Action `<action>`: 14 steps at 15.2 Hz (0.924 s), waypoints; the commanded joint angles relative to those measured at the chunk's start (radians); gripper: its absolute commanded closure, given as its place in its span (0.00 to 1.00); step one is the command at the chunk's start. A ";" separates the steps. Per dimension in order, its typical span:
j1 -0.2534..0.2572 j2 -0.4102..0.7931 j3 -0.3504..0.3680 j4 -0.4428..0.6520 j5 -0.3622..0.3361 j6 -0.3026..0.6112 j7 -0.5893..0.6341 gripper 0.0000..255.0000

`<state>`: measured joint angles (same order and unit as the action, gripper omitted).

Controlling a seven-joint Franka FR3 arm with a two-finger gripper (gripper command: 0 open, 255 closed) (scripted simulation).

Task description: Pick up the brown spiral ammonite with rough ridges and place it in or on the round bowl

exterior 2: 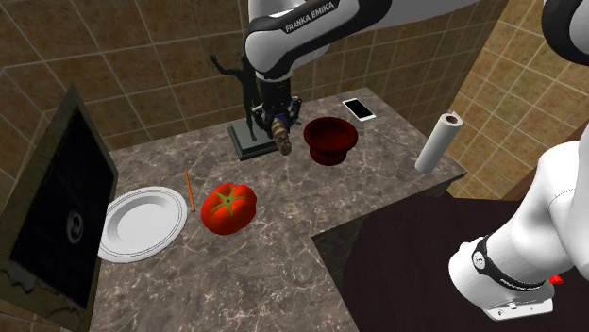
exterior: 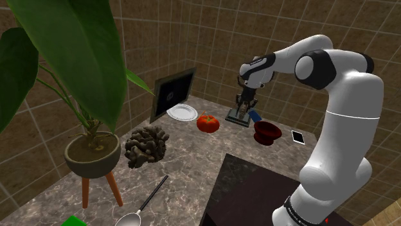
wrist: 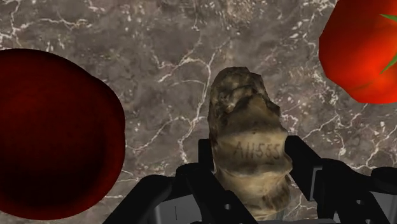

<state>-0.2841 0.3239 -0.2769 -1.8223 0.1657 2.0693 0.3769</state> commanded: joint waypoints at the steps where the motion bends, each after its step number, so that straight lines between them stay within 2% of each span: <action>1: 0.001 -0.012 -0.002 0.010 -0.005 -0.021 0.004 1.00; 8: 0.003 -0.044 -0.006 0.053 -0.019 -0.094 0.016 1.00; 14: -0.062 -0.122 -0.057 -0.037 -0.039 -0.088 -0.097 1.00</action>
<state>-0.3350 0.2147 -0.3252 -1.8385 0.1298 1.9738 0.3016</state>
